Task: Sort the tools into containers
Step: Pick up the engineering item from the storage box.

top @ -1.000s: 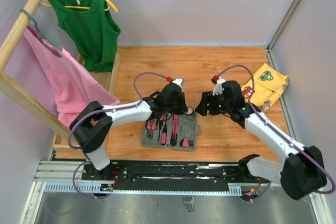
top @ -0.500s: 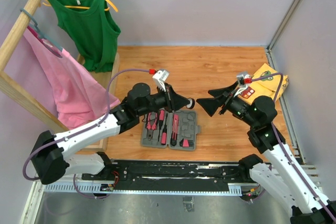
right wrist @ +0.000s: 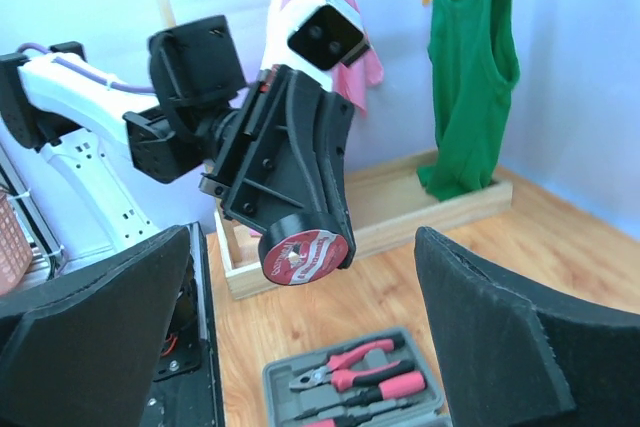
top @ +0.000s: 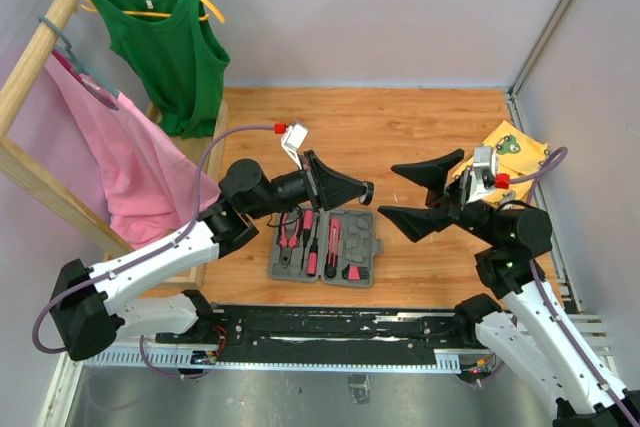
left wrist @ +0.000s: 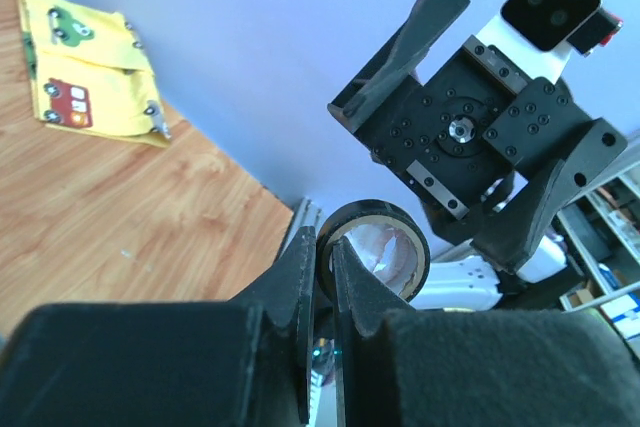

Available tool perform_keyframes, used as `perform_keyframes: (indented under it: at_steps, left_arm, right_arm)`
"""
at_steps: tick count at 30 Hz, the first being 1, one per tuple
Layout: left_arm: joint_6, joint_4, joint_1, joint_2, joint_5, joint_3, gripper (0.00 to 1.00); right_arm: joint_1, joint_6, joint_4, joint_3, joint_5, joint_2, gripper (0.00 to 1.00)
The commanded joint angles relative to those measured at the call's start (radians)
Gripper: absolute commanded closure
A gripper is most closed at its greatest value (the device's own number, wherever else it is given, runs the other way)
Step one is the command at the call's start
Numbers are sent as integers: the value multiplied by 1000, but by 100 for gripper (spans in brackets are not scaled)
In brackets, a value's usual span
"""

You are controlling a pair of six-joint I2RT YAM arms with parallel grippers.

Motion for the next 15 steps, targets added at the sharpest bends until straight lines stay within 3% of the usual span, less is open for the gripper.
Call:
perform_keyframes:
  at_steps: [1, 15]
  left_arm:
    - [-55, 93, 4, -36, 51, 24, 99]
    - [-75, 122, 4, -22, 60, 31, 100]
  right_arm:
    - [-6, -30, 181, 15, -90, 7, 4]
    - [45, -49, 261, 59, -163, 129, 6]
